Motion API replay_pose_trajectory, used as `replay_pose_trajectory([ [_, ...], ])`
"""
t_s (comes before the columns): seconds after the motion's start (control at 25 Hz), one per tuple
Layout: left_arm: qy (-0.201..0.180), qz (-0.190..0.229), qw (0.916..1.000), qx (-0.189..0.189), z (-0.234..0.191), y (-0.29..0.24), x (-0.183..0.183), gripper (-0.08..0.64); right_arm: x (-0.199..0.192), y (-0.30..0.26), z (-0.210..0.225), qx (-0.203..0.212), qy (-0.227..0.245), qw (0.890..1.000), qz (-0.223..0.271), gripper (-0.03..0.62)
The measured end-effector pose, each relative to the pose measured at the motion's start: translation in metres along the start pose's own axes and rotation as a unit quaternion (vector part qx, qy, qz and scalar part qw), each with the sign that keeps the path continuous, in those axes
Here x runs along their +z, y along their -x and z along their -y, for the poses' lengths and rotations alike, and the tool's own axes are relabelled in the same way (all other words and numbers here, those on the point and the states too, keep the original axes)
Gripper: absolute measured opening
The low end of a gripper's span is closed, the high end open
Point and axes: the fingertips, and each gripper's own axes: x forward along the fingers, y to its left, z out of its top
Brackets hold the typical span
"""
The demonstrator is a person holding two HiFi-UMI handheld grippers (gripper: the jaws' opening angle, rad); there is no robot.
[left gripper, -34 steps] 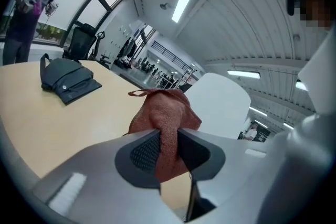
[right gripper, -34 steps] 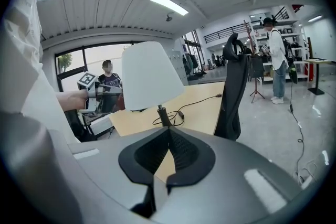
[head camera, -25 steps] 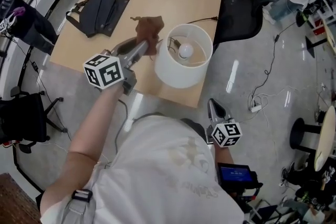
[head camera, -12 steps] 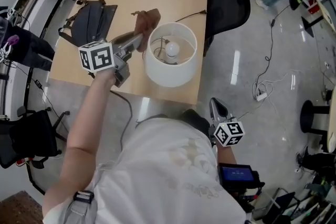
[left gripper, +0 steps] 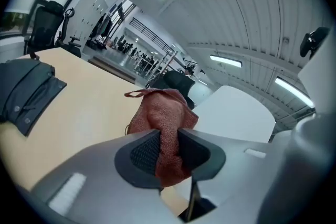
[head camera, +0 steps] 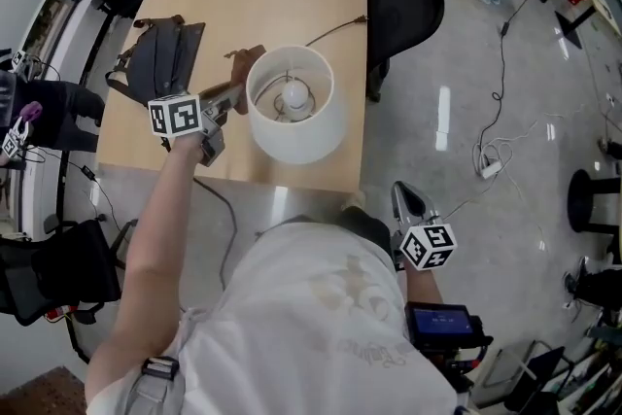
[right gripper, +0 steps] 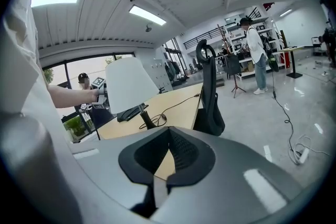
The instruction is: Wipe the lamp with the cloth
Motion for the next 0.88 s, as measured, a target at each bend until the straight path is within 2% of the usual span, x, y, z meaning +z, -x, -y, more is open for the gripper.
replay_pose_trajectory([
  [0.16,0.006,0.006,1.0000,0.001,-0.010,0.002,-0.006,0.097,-0.001,0.001,0.008,-0.001,-0.004,1.000,0.003,0.014],
  [0.24,-0.014,0.013,0.9998,-0.002,-0.004,0.006,0.003,0.097,0.002,0.004,0.011,0.001,-0.003,1.000,0.009,0.014],
  [0.36,-0.065,0.020,0.9975,-0.021,0.012,0.011,0.032,0.097,0.007,0.003,0.014,0.003,-0.001,1.000,0.013,0.014],
  [0.56,-0.184,0.004,0.9808,-0.065,0.063,0.008,0.089,0.098,0.023,0.003,0.024,0.007,0.001,1.000,0.018,0.014],
  [0.72,-0.215,-0.015,0.9709,-0.106,0.090,0.001,0.111,0.098,0.025,-0.003,0.027,0.010,-0.001,1.000,0.020,0.014],
  [0.88,-0.228,-0.063,0.9628,-0.131,0.088,-0.008,0.095,0.098,0.027,-0.009,0.028,0.011,-0.001,1.000,0.022,0.014],
])
